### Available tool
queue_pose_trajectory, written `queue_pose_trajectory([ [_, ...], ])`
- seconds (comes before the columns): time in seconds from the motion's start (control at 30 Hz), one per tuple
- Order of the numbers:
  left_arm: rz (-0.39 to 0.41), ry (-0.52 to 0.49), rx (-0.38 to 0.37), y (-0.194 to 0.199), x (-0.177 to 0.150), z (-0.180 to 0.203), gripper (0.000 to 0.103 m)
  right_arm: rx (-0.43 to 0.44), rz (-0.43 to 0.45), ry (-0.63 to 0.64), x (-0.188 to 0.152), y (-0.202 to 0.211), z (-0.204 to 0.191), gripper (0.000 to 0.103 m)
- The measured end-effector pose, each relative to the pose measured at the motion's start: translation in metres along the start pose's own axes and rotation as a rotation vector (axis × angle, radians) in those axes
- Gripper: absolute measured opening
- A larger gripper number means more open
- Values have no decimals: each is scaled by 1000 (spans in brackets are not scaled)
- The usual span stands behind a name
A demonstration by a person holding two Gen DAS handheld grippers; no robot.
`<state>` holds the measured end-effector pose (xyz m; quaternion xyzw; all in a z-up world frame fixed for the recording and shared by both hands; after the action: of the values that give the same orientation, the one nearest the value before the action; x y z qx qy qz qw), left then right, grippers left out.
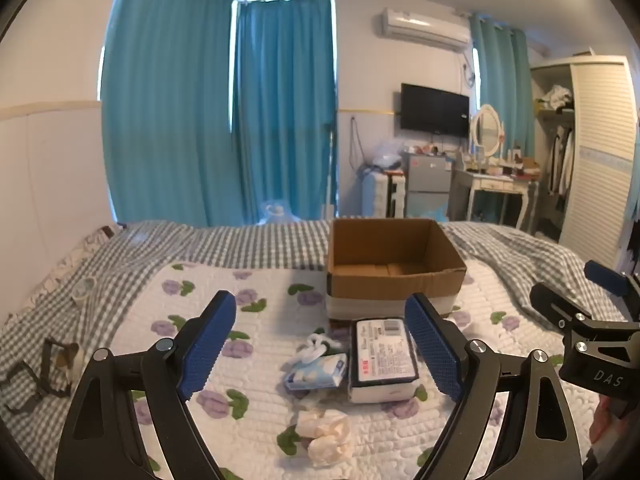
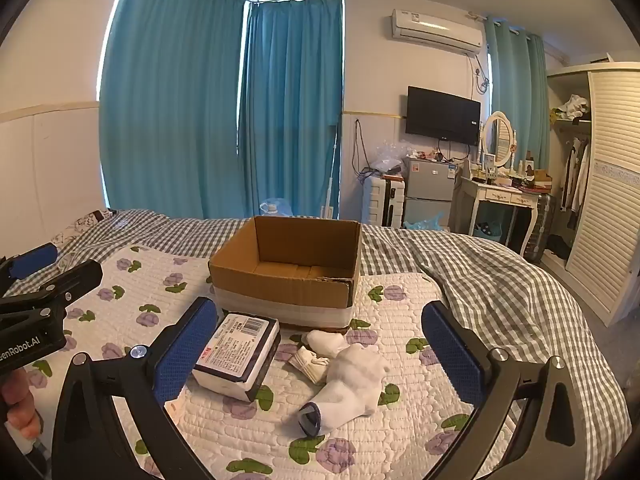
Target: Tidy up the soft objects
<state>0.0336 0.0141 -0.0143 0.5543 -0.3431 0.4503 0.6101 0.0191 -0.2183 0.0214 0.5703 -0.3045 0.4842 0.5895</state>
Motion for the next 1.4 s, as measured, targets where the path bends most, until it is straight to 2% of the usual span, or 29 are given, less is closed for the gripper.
queue_pose_trajectory([
  [0.83, 16, -10, -21, 5, 8, 5, 88, 0, -7, 3, 2, 2, -1, 103],
  [1.17, 65, -4, -32, 31, 19, 6, 88, -7, 28, 18, 20, 29, -3, 103],
  [1.4, -2, -2, -15, 21, -2, 1, 88, 0, -18, 39, 3, 32, -10, 103],
])
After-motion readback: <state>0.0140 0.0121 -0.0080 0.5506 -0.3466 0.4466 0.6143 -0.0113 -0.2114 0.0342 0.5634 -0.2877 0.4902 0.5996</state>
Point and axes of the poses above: each gripper's, at about its wrist camera, not at the fingertips, and y roughly against the way its jaws point, z to its right, x to its top, the point moved 4 cm from there along -y, roughly the way its jaws point, and after that the axes turned 9 degrees about y, right-handed, at the moved point
